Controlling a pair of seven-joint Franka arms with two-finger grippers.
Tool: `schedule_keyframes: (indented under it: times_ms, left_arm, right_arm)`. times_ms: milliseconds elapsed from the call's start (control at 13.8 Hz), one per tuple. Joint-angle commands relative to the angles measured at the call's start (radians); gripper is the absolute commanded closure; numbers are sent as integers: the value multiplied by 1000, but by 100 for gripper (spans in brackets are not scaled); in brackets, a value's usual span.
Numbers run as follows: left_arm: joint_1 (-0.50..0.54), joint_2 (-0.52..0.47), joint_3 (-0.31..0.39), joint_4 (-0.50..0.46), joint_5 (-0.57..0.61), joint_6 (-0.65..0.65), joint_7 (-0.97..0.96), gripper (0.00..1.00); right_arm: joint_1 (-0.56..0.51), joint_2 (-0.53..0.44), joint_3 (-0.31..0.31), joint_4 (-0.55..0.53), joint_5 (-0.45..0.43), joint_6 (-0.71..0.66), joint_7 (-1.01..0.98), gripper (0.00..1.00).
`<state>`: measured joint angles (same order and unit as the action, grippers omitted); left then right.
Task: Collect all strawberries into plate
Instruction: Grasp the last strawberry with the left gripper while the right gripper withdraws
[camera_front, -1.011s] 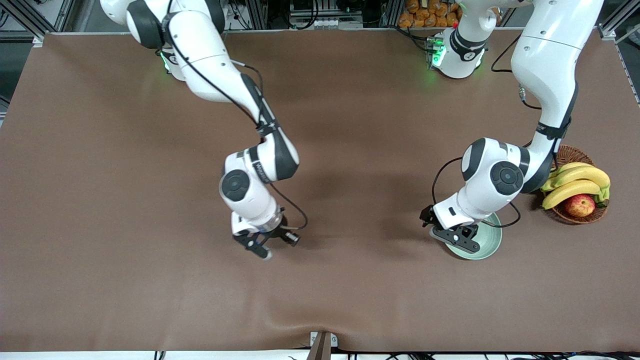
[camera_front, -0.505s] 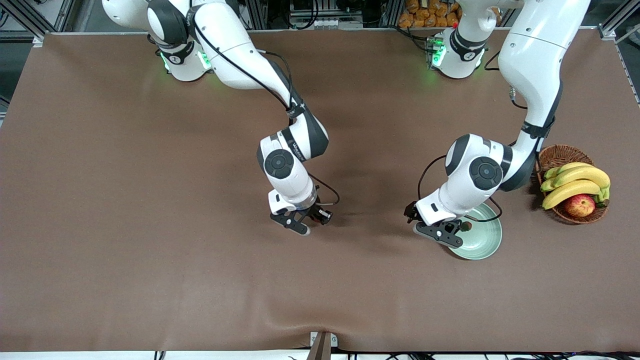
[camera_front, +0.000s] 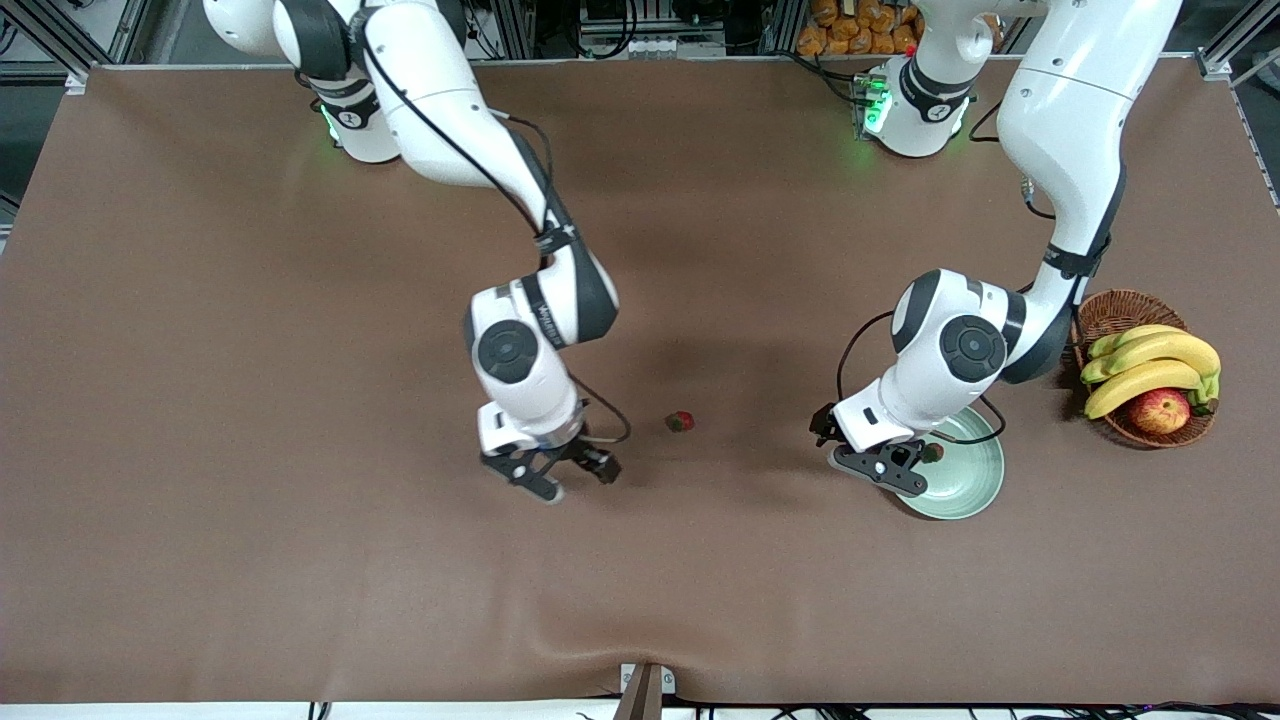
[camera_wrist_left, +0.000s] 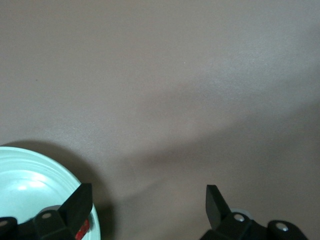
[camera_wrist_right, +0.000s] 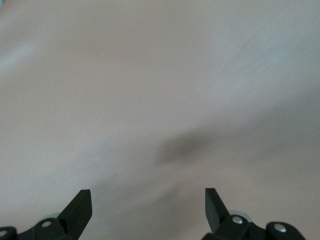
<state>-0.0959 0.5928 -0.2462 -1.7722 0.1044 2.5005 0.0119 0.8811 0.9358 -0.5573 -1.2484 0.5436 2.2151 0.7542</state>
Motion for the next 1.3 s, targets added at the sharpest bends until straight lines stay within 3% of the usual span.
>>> schedule_keyframes:
  times_ms: [0,144,361,867,1011,1155,1228]
  left_arm:
    - [-82,-18,2,-4,24,-14,-152,0]
    - [-157,-18,10,-3,24,-28,-294,0]
    - [-232,-1,8,28,25,-28,-450,0]
    - [-410,185,48,244,24,-26,-514,0]
    - [-490,220,120,292,28,-26,-507,0]
    - [-571,222,211,293,104,-20,-506,0]
    - [-577,223,217,292,119,-20,-512,0]
  right_arm:
    - [-16,-57,-114,-17,-8,-174,-192,0]
    - [-28,-84,-197,-19,1,-282,-321,0]
    - [-82,-146,-254,-19,7,-400,-465,0]
    - [-227,-403,-254,-147,4,-474,-679,0]
    - [-290,-475,-204,-149,-110,-526,-717,0]
    - [-405,-564,-59,-151,-261,-557,-717,0]
    - [-486,-601,35,-151,-313,-580,-717,0]
